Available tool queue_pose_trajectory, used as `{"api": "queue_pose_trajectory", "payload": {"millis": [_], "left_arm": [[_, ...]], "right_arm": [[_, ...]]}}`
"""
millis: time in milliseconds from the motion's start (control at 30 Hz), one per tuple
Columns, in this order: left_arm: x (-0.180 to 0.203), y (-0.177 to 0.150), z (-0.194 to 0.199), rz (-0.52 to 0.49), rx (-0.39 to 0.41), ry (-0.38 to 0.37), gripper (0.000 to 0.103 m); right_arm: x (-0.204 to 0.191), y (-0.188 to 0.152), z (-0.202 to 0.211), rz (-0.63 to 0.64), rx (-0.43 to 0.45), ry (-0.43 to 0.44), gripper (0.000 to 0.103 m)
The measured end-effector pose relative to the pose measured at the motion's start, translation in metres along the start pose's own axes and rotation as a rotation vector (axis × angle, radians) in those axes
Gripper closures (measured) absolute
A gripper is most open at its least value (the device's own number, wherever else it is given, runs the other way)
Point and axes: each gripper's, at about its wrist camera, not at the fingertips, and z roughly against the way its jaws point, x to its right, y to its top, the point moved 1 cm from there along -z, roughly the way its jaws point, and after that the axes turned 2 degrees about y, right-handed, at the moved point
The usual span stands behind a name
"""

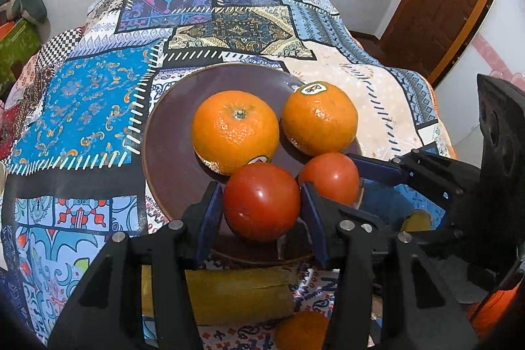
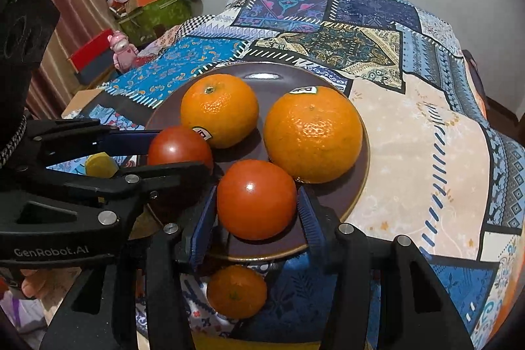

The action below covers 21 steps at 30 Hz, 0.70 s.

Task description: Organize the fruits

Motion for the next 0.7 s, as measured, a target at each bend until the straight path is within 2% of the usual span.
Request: {"api": "queue_pose_trajectory", "payload": {"millis": [100,267,467,700], "left_arm": [[-0.003,0.000,0.006,0.017,0.012,-0.009,0.047],[-0.007,-0.004,0.023,0.033,0.032,0.008,0.047],[-0.011,-0.015,0.054,0.001,0.073,0.057,0.035],[-0.026,-0.040,0.068,0.025,0.039,0.109,0.022]], "right_arm": [[0.001,-0.001,0.006,-0.012,0.008,0.004,0.053],[0.003,-0.003,0.020,-0.022,0.031,-0.015,0.050],[0.008,-0.010,0.038,-0.052,0.046,-0.049,0.047],[0.015,-0.031,0.059,-0.095,0.045,-0.068,0.040]]}}
